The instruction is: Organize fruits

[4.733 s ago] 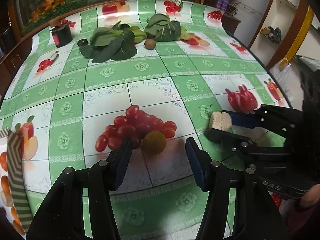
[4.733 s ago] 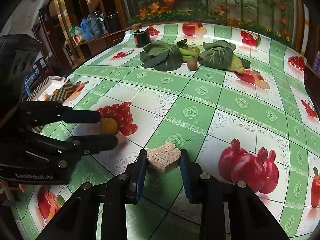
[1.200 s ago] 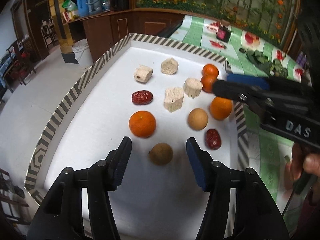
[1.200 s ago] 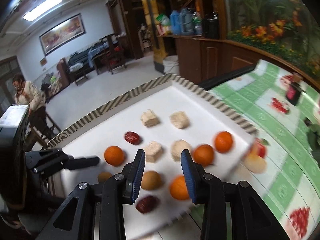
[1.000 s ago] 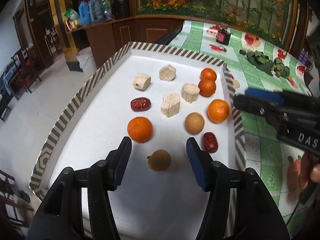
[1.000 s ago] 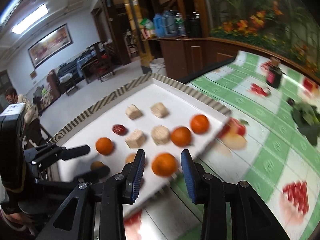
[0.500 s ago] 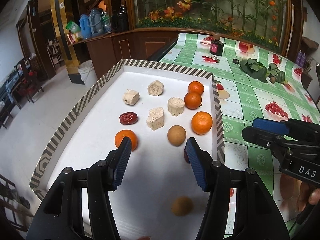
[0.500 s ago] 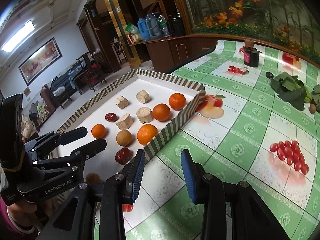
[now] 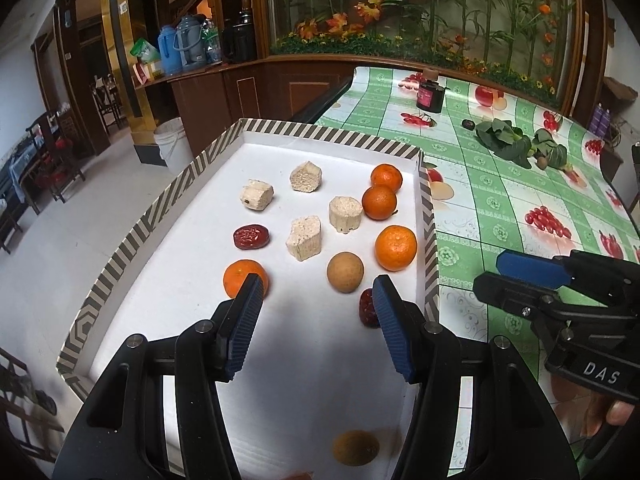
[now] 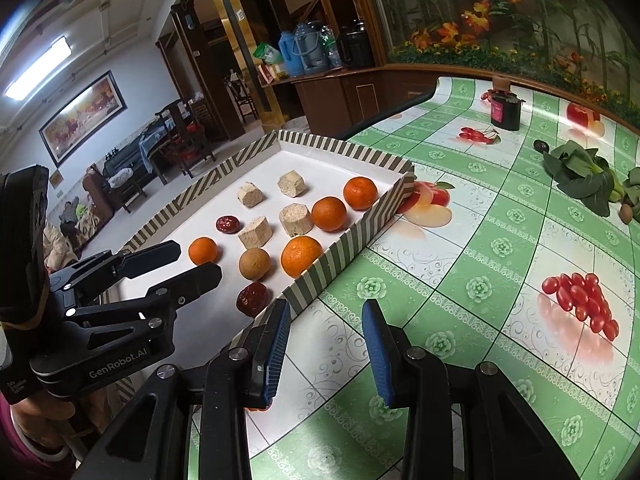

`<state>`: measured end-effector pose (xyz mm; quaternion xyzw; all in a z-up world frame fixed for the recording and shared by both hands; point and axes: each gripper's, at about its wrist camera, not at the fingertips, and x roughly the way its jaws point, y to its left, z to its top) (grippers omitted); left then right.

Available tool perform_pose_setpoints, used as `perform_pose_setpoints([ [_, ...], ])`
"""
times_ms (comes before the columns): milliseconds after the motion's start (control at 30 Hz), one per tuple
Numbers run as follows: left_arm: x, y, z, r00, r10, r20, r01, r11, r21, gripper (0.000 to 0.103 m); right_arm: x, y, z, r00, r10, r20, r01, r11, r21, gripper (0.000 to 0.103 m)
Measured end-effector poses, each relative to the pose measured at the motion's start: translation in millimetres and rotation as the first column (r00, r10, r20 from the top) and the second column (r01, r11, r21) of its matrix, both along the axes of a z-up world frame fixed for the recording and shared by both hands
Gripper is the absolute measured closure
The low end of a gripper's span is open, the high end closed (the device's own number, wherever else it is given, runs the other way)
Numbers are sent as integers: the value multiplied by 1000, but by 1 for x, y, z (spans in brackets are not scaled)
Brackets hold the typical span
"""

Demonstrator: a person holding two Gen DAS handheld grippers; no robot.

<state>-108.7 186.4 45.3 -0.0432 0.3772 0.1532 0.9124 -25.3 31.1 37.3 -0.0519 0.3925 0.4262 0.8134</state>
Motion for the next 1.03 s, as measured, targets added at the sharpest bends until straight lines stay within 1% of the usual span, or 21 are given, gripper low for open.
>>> perform_pose_setpoints([
  [300, 1, 1, 0, 1000, 3, -5, -3, 1000, -8, 45, -3, 4, 0, 1000, 12, 3, -12, 1000, -16, 67],
  [567, 3, 1, -1, 1000, 1, -9, -1, 1000, -16, 46, -4, 6, 2, 1000, 23, 11, -23, 1000, -12, 67],
  [767, 4, 3, -2, 1000, 6, -6, -6, 1000, -22, 46, -4, 9, -3, 1000, 31, -3, -31, 999, -27, 67],
  [833, 2, 2, 0, 1000, 3, 16, -3, 1000, -8, 46, -3, 9, -4, 1000, 31, -5, -31, 999, -27, 67],
  [933, 2, -3, 3, 1000, -5, 25, 5, 1000, 21, 46, -3, 8, -4, 1000, 28, -6, -29, 999, -24, 67],
  [1033, 4, -12, 8, 999, -27, 23, 27, 1000, 11, 46, -3, 3, -1, 1000, 18, 5, -18, 1000, -18, 67],
])
